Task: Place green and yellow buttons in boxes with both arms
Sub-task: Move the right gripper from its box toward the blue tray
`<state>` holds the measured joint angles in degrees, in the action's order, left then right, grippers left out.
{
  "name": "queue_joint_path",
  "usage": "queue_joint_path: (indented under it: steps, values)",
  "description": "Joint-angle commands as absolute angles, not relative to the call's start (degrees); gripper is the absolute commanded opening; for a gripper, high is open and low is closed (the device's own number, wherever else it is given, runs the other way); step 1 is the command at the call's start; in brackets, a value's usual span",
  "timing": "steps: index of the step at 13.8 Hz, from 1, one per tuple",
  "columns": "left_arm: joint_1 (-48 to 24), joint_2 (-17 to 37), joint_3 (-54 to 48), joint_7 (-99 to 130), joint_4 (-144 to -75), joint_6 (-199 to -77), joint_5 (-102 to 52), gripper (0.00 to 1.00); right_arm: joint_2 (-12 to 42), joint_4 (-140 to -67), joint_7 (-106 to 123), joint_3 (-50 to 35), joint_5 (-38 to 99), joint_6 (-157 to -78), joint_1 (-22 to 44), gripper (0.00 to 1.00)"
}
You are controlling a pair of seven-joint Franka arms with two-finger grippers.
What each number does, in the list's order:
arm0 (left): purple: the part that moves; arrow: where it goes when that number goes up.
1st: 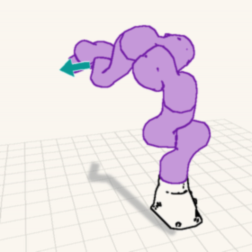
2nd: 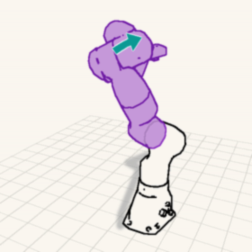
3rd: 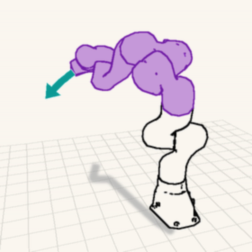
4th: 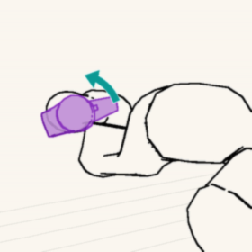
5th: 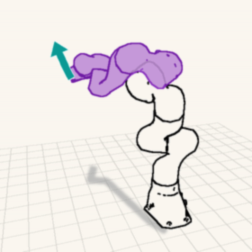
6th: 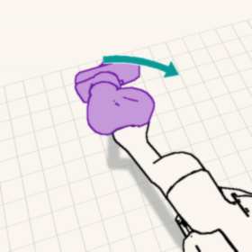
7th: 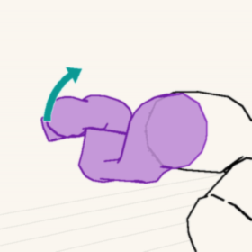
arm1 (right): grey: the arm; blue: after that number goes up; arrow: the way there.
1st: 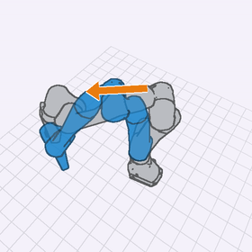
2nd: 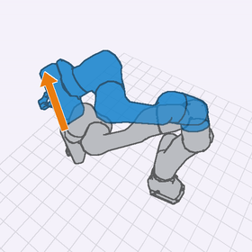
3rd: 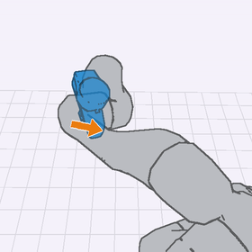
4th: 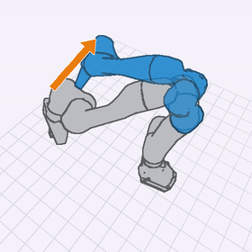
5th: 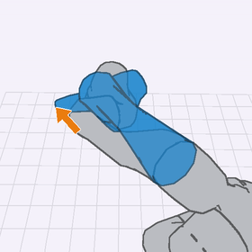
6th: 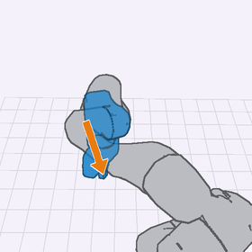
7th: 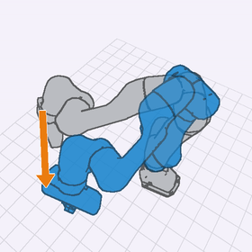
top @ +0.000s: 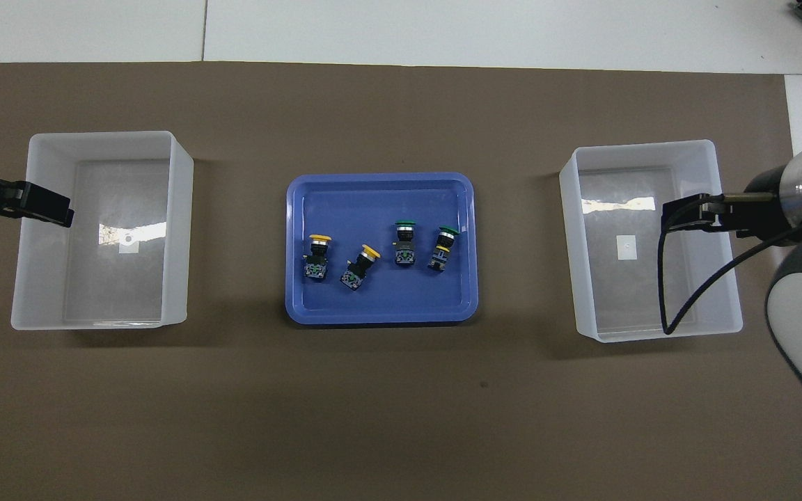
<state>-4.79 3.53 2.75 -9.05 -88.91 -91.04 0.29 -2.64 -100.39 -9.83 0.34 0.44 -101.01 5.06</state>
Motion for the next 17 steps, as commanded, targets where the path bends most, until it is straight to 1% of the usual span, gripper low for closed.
queue_joint_path:
  steps: [1,2,5,8,14,17]
  values:
    - [-4.4,1.8,2.5,-9.3,-91.1,-92.3,1.4,1.00,-4.7,-104.2,-14.3,0.1,1.5,-104.1,7.2,1.00]
    - [-4.5,1.8,2.5,-9.3,-91.1,-92.4,1.4,1.00,-4.6,-104.9,-15.9,0.1,1.3,-104.8,8.2,1.00]
    - [-4.7,1.8,2.5,-9.3,-91.1,-93.0,1.5,1.00,-4.5,-109.3,-21.0,0.1,0.9,-111.6,11.9,1.00]
    - [-4.9,1.8,2.5,-9.2,-91.1,-92.6,1.5,1.00,-2.3,-110.9,-26.4,0.1,0.7,-116.7,15.2,1.00]
    - [-5.7,1.8,2.5,-9.2,-91.2,-93.0,2.4,1.00,5.5,-110.8,-36.7,0.1,-2.9,-125.9,22.0,1.00]
    - [-6.0,1.6,2.3,-9.2,-91.9,-93.1,2.9,1.00,9.6,-110.8,-40.2,0.1,-4.0,-131.3,23.0,1.00]
